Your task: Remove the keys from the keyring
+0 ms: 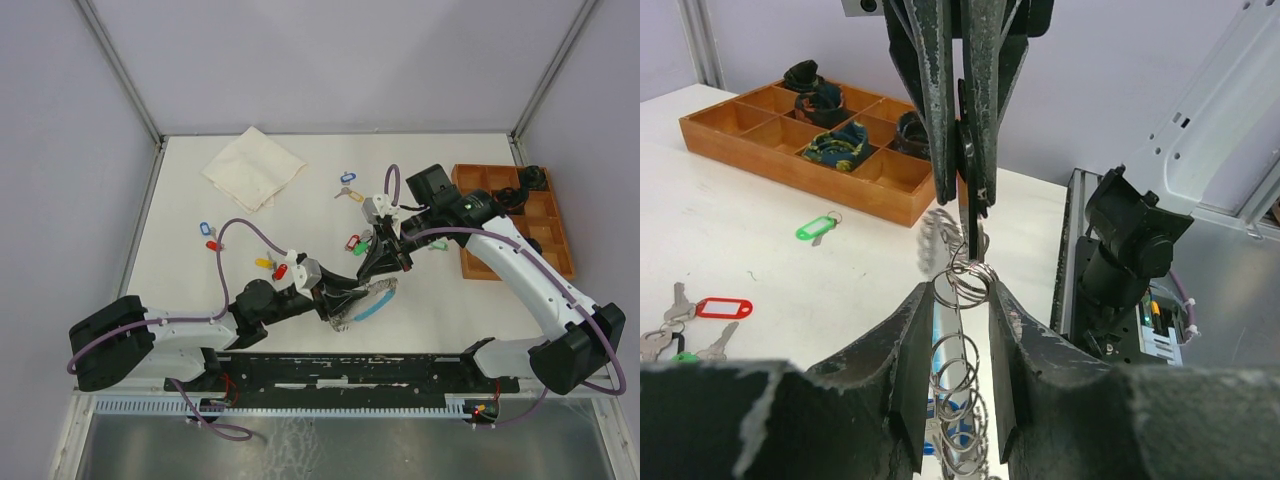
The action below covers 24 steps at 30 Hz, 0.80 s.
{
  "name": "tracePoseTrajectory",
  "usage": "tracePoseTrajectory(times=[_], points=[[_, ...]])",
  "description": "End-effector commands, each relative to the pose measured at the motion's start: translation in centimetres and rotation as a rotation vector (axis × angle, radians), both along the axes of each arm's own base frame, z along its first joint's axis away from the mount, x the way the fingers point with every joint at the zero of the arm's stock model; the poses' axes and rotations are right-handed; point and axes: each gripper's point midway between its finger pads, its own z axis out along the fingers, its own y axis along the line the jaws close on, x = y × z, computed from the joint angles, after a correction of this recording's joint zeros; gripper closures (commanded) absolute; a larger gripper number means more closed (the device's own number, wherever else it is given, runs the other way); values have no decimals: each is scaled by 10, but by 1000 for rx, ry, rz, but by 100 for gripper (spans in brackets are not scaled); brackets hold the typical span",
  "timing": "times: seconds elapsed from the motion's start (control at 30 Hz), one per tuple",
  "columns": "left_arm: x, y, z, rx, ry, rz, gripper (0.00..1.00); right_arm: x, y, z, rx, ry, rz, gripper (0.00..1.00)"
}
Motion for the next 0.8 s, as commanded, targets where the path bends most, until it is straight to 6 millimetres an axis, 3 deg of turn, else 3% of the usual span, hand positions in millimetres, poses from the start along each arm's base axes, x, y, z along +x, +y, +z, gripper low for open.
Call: tracePoseTrajectory(times=[0.0,0.77], points=[[10,-2,22,-37,-47,54,65,-4,1,18,64,-37,12,99],[10,2,25,-36,-45,69,63,-4,1,19,67,-37,6,99]])
